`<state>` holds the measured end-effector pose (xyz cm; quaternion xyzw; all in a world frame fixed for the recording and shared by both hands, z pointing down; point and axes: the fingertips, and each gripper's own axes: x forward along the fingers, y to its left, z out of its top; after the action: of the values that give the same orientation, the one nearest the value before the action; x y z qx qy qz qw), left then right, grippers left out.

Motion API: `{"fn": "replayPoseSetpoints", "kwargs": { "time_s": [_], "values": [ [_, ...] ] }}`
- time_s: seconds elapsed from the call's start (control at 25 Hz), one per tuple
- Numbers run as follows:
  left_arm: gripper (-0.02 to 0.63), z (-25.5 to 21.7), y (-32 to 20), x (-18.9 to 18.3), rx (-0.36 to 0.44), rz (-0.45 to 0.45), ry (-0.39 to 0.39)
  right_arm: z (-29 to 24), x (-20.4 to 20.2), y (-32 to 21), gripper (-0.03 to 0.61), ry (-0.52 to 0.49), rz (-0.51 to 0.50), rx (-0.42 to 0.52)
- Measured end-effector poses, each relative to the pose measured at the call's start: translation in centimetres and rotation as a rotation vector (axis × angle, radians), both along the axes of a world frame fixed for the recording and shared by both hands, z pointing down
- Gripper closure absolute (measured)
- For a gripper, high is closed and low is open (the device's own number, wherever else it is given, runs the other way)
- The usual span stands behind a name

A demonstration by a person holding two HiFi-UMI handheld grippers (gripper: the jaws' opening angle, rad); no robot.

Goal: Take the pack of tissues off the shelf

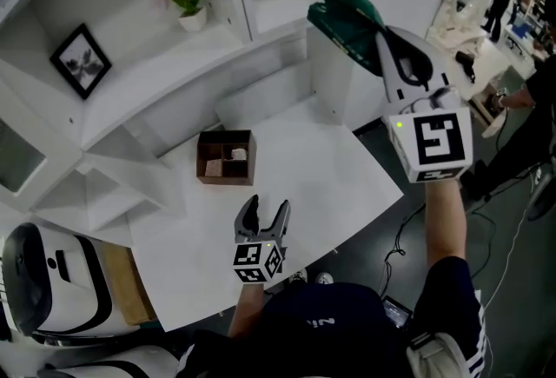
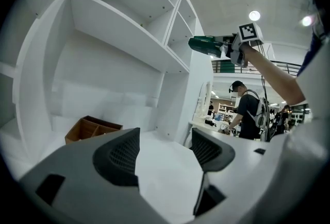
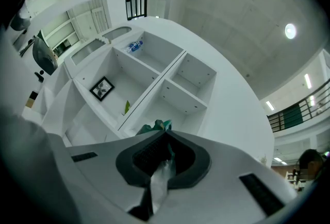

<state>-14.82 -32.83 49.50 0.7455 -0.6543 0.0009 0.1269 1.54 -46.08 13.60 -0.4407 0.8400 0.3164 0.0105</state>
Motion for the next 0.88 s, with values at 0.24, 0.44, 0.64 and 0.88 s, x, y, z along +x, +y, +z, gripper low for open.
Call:
{"fn": "replayPoseSetpoints", "kwargs": {
  "time_s": [0.24,0.44,0.64,0.88],
  "values": [
    [0.310,1.0,0.1,1.2,-0.011,0.019,-0.035,3.5,1.1,1.5,0.569,0.013,0.008,-0.038],
    [0.310,1.0,0.0,1.8,-0.012,0.025,-0.032,6.6,1.9,2.7,0.569,-0.010,0.000,-0.083],
    [0.310,0.8,-0.5,1.9,-0.001,0.030,-0.026,9.9,3.0,3.3,0.569,-0.029,0.020,-0.131],
    [0.310,1.0,-1.1,2.4,0.000,0.044,-0.025,14.2,3.5,3.7,0.569,-0.022,0.027,-0.189]
  ]
}}
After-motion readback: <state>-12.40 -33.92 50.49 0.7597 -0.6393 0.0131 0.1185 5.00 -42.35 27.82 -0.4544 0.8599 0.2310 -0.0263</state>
